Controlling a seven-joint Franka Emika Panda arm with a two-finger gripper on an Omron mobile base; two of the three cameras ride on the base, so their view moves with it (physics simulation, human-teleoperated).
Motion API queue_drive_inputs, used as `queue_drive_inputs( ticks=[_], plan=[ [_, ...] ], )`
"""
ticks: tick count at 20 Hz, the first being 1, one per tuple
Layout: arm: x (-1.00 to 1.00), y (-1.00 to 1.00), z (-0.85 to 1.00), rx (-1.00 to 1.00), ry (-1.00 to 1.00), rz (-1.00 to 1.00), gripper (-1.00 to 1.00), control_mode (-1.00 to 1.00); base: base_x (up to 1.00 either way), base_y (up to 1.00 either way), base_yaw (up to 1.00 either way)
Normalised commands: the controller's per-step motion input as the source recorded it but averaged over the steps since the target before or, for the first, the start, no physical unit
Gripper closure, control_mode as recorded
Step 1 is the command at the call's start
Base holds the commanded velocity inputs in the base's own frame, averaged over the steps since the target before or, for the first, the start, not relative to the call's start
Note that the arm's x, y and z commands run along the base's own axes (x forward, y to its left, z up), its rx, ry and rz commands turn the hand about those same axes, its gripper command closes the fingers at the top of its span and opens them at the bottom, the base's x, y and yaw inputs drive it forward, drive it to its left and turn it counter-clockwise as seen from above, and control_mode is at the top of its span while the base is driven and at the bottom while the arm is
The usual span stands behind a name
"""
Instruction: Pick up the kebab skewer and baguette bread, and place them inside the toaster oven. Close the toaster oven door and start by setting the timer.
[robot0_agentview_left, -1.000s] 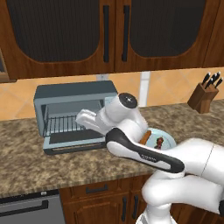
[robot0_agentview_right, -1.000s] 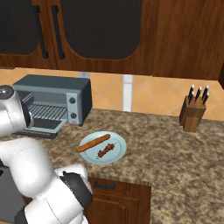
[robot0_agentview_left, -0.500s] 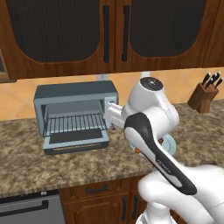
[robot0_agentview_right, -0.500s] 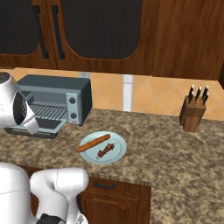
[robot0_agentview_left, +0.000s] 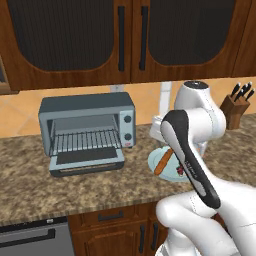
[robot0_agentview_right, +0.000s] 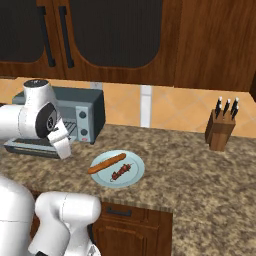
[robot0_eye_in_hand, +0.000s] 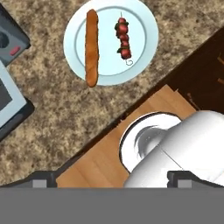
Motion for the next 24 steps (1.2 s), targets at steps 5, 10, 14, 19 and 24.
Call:
queue_drive_inputs(
  ticks=[5, 10, 14, 19, 24],
  plan=[
    [-0.12, -0.74, -0.1, 0.0, 0.09, -0.04, -1.0, -1.0, 0.0, 0.0, 0.0],
    [0.12, -0.17, -0.24, 0.0, 0.05, -0.12, -1.0, -1.0, 0.0, 0.0, 0.0],
    [0.89, 0.05, -0.52, -0.01, 0.06, -0.02, -1.0, -1.0, 0.0, 0.0, 0.0],
    [0.88, -0.15, -0.59, -0.01, 0.09, 0.02, -1.0, -1.0, 0.0, 0.0, 0.0],
    [0.98, -0.05, -0.68, 0.0, 0.13, 0.03, -1.0, -1.0, 0.0, 0.0, 0.0]
  ],
)
